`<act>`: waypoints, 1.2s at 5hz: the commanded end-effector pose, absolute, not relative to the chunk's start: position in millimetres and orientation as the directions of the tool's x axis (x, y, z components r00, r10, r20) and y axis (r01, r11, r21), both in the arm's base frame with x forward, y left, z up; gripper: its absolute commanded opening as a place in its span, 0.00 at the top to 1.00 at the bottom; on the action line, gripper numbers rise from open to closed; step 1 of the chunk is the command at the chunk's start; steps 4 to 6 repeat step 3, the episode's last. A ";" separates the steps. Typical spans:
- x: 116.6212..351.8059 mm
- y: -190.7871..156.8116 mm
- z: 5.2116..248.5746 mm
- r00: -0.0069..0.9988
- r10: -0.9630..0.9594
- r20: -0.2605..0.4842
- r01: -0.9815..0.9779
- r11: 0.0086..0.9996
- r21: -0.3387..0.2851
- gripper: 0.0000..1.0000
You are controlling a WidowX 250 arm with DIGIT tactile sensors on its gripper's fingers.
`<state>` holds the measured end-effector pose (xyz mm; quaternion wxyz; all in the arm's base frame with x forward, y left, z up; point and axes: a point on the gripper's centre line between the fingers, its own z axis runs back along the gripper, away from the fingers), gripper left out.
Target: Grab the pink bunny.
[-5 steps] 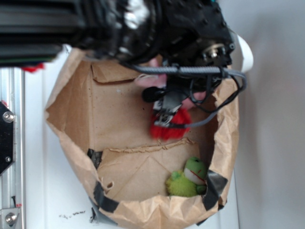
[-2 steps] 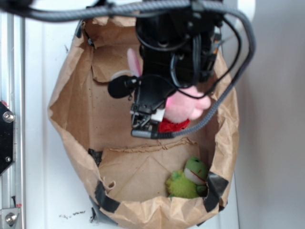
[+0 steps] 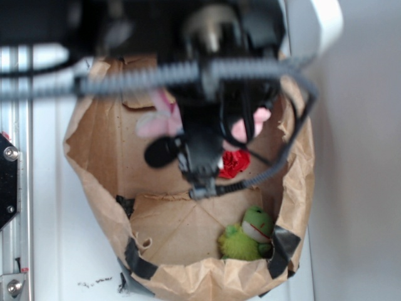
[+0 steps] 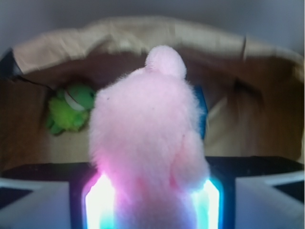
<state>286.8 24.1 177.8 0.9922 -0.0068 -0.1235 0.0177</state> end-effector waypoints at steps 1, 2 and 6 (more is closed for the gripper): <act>278.9 22.8 206.9 0.981 0.093 0.168 -0.084 0.995 -0.059 1.00; 279.1 28.8 208.6 0.980 0.102 0.171 -0.091 0.993 -0.072 1.00; 279.4 31.6 207.8 0.977 0.103 0.188 -0.091 0.993 -0.068 1.00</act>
